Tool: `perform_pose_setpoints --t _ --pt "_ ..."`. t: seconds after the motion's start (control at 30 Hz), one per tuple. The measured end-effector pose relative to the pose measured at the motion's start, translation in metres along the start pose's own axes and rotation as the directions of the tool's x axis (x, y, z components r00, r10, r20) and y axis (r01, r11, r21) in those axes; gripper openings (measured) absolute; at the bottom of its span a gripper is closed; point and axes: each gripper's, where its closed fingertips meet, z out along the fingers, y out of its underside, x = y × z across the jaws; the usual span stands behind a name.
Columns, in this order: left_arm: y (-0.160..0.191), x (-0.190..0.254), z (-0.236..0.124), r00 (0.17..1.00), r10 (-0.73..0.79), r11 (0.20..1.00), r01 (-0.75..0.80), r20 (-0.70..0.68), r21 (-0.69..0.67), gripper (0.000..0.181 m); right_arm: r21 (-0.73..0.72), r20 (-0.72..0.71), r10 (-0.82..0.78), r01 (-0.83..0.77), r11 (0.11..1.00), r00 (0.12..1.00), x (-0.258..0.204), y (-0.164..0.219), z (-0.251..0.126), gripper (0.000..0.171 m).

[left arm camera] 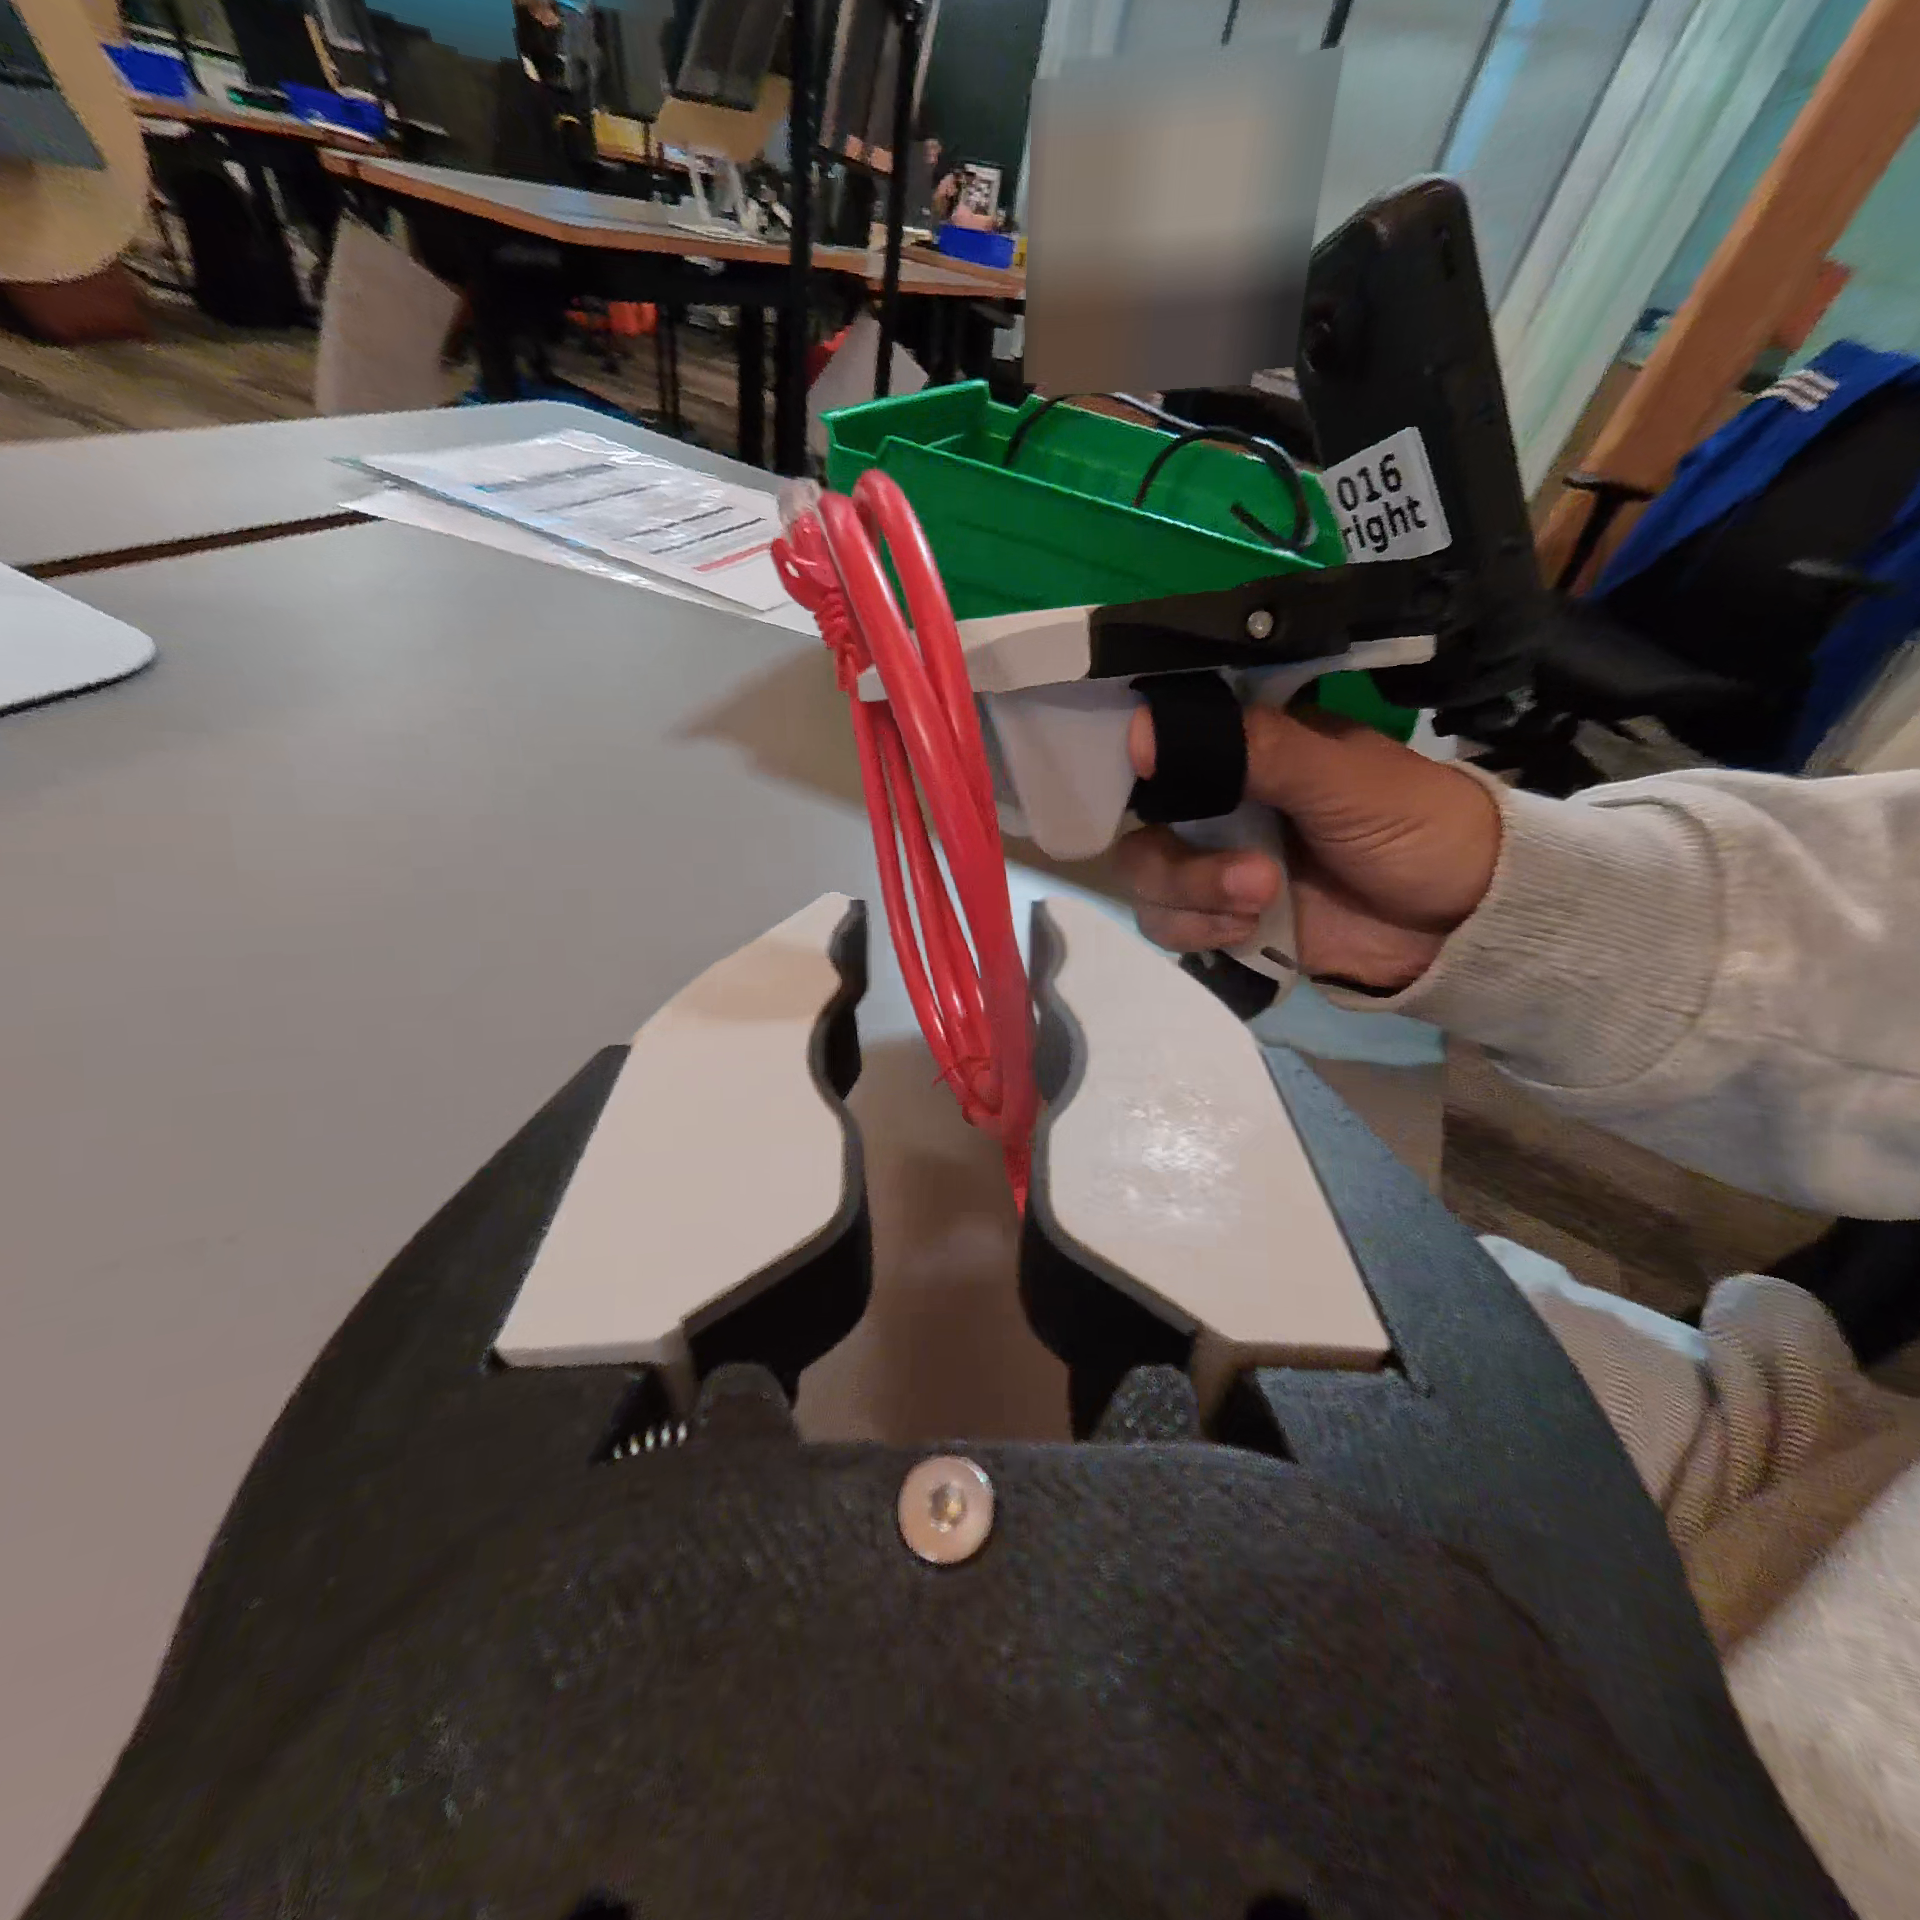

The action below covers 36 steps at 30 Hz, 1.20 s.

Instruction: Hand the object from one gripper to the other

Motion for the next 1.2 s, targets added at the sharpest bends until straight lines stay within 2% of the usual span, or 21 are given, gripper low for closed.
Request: perform_pose_setpoints --t 0.1,0.27,0.47,0.67,0.83,1.0,1.1,1.2 --pt "-0.003 -0.008 -0.003 0.999 -0.001 1.0 0.0 0.049 0.016 0.003 0.0 0.0 -0.001 0.001 1.0 1.0 0.0 0.0 0.0 0.014" --pt "-0.003 -0.02 -0.007 0.992 -0.113 0.993 0.112 0.058 0.031 0.004 0.006 0.026 0.012 -0.013 1.0 1.0 -0.003 0.001 0.0 0.014" --pt "-0.015 -0.022 -0.013 0.953 -0.297 0.945 0.303 -0.066 0.12 0.003 0.005 0.076 0.046 -0.046 0.999 0.996 -0.007 0.001 0.0 0.016" --pt "-0.029 -0.029 -0.023 0.914 -0.378 0.891 0.403 -0.149 0.211 0.002 0.021 0.11 0.112 -0.115 0.993 0.988 -0.006 -0.002 0.0 0.032" --pt "-0.041 -0.038 -0.035 0.84 -0.478 0.794 0.538 -0.256 0.283 0.002 0.008 0.121 0.137 -0.139 0.99 0.983 -0.006 0.001 0.001 0.037" --pt "-0.057 -0.042 -0.051 0.71 -0.535 0.639 0.695 -0.458 0.33 0.001 -0.026 0.167 0.163 -0.161 0.987 0.972 -0.014 0.007 0.005 0.041" --pt "-0.062 -0.046 -0.058 0.64 -0.547 0.56 0.759 -0.539 0.332 0.002 -0.049 0.255 0.187 -0.181 0.982 0.949 -0.03 0.01 0.007 0.043" --pt "-0.065 -0.05 -0.064 0.591 -0.548 0.5 0.799 -0.592 0.334 0.002 -0.099 0.401 0.214 -0.19 0.977 0.891 -0.058 0.015 0.006 0.04"
